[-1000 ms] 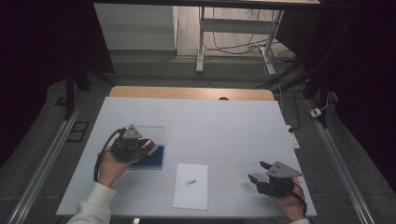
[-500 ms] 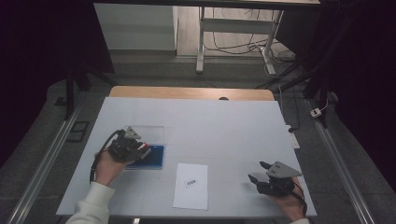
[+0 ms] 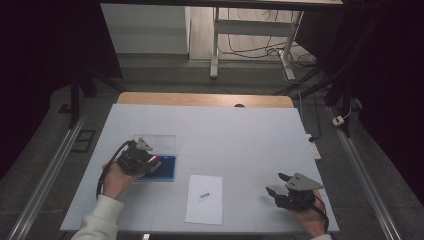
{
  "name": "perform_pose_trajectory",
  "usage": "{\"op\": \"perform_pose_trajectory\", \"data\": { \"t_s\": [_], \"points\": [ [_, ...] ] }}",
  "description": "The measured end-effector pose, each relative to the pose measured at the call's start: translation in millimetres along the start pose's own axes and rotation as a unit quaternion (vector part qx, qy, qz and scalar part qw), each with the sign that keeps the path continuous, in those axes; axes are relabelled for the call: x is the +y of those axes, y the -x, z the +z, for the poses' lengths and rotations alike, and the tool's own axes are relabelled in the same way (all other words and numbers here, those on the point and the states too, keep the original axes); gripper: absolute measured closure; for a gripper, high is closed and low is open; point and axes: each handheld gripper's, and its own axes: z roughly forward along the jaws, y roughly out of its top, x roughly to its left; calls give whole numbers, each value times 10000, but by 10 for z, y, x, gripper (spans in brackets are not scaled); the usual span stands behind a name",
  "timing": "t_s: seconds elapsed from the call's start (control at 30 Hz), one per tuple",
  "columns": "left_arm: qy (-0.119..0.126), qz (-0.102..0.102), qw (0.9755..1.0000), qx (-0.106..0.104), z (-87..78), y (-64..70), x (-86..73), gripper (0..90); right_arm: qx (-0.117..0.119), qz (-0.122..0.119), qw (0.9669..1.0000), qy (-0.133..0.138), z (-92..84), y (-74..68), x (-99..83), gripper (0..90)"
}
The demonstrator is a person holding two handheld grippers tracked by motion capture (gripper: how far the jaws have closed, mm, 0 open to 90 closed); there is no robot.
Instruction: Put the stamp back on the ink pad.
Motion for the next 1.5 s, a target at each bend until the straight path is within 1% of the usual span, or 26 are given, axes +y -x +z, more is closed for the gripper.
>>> {"op": "perform_pose_trajectory", "data": {
  "t_s": [0.1,0.27,0.3,0.33,0.37,0.43,0.47,0.63,0.73,0.8,0.93,1.03,1.13,1.2,1.23,1.37,1.5],
  "points": [
    [141,-45,9999,-66,-23,4,1,602,-1,-2,10000,-2,3,-2,0,322],
    [366,-85,9991,193,-81,66,19,395,21,-7,10000,11,10,-12,20,322],
    [468,-104,9987,189,-106,83,16,364,23,-11,10000,14,10,-12,19,322],
    [520,-112,9984,189,-125,93,14,336,20,18,10000,16,10,-11,16,322],
    [582,-141,9980,205,-149,110,8,317,8,0,10000,8,9,-3,11,322],
    [715,-127,9971,229,-203,150,-18,291,21,43,10000,4,7,5,5,322],
    [808,-126,9965,179,-235,177,-44,283,25,41,10000,6,7,6,5,322],
    [1070,-92,9942,67,-342,279,-194,274,53,42,10000,47,4,3,9,322],
    [1157,-123,9932,1,-379,331,-323,275,50,69,9999,62,3,4,6,322],
    [1215,-184,9924,-90,-391,361,-416,275,65,72,9999,71,2,5,5,322],
    [1212,-217,9923,-146,-403,418,-587,278,70,68,9999,75,1,5,5,322],
    [1292,-274,9910,-197,-410,438,-678,278,70,68,9999,68,3,6,2,322],
    [1299,-306,9907,-262,-400,441,-742,279,76,68,9999,66,2,5,0,322],
    [1276,-339,9907,-332,-382,441,-776,279,86,61,9999,69,4,3,0,322],
    [1261,-346,9908,-336,-373,441,-796,279,92,56,9999,68,5,2,0,322],
    [1242,-332,9912,-320,-357,441,-833,282,98,63,9999,73,4,1,-2,322],
    [1260,-333,9911,-288,-355,442,-837,283,101,63,9999,65,-2,1,-3,322]
  ]
}}
